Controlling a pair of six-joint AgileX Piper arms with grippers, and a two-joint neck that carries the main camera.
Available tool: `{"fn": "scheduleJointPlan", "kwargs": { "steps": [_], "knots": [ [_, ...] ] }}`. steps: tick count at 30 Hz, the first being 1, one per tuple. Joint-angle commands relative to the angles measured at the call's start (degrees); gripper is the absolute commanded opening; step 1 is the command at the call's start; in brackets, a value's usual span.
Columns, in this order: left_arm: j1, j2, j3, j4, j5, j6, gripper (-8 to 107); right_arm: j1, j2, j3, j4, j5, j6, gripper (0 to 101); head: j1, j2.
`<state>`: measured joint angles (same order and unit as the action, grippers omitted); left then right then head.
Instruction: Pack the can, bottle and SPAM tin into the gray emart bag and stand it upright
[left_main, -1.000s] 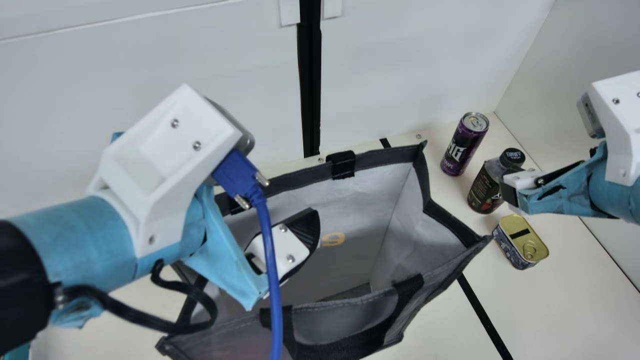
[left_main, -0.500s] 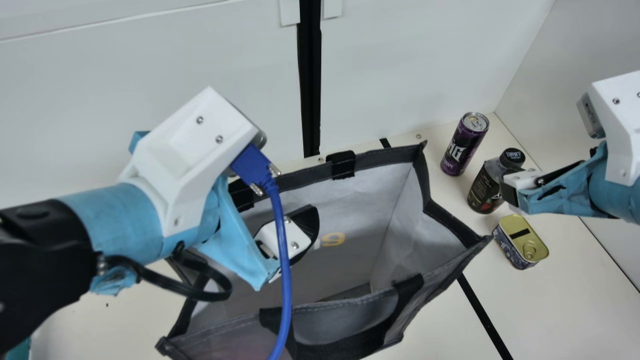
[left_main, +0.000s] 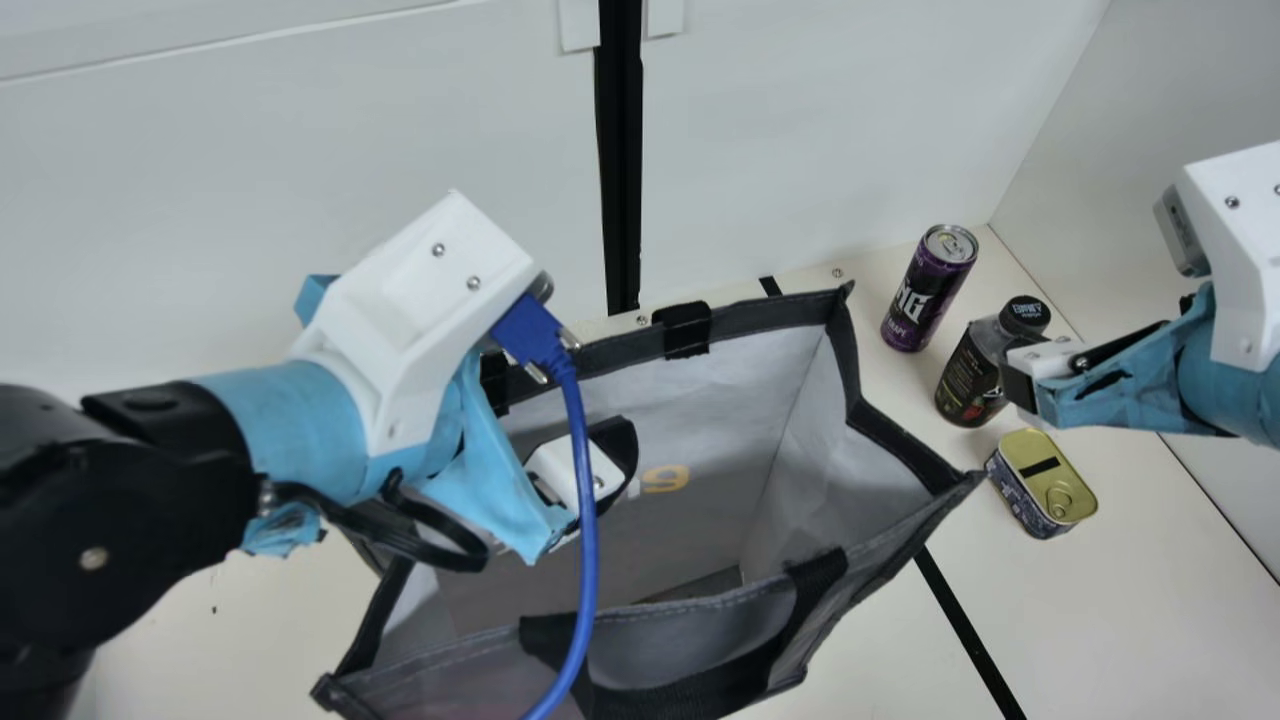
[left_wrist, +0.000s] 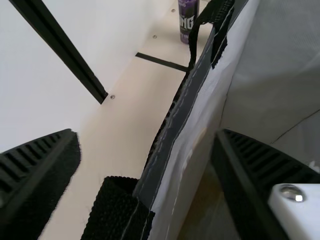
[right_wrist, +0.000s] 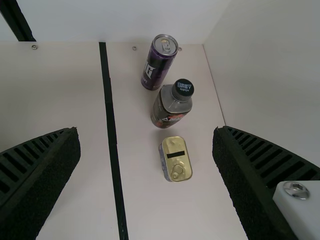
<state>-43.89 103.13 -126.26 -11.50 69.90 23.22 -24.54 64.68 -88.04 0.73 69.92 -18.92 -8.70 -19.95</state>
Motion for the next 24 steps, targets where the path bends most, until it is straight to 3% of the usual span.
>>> {"fn": "scheduleJointPlan", "kwargs": {
  "steps": [1,11,24],
  "knots": [
    [-0.16,0.03,0.23,0.27,0.00,-0.48,57,0.00,0.00,0.00,0.00,0.00,0.00,95,-1.30,-0.05],
    [-0.77,-1.05,2.38,3.90,0.00,-4.99,-8,0.00,0.00,0.00,0.00,0.00,0.00,95,-1.30,-0.05],
    [-2.61,-4.31,3.15,13.83,0.00,-15.50,-8,0.00,0.00,0.00,0.00,0.00,0.00,95,-1.30,-0.05]
  ]
}}
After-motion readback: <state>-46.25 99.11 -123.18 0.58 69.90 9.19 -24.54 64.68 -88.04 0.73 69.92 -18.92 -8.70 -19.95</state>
